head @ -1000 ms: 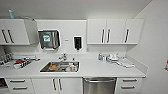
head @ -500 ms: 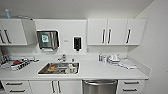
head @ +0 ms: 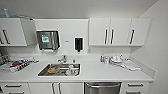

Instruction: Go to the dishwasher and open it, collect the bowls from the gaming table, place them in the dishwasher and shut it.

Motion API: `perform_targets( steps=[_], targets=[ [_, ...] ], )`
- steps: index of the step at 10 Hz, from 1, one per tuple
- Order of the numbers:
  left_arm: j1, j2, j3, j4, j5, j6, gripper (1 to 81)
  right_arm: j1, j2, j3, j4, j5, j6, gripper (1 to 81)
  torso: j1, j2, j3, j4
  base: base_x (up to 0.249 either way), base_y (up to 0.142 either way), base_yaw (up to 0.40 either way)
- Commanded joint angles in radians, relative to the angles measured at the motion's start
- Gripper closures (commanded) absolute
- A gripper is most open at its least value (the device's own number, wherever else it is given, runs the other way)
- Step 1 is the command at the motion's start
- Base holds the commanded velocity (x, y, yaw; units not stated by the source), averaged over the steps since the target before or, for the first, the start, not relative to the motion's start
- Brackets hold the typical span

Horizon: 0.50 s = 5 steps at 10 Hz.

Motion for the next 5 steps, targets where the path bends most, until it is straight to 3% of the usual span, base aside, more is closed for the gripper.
perform_targets(
  steps=[1, 5],
  targets=[
    [-0.064, -0.019, 0.003, -0.007, 0.045, 0.002, 1.0, 0.062, -0.026, 0.004, 0.002, -0.05, -0.006, 1.0, 0.0, 0.0, 0.0, 0.0, 0.104, 0.0, 0.0],
    [-0.063, -0.018, 0.003, -0.007, 0.043, 0.002, 1.0, 0.062, -0.026, 0.003, 0.004, -0.05, -0.006, 1.0, 0.0, 0.0, 0.0, 0.0, 0.105, 0.0, 0.0]
  ],
)
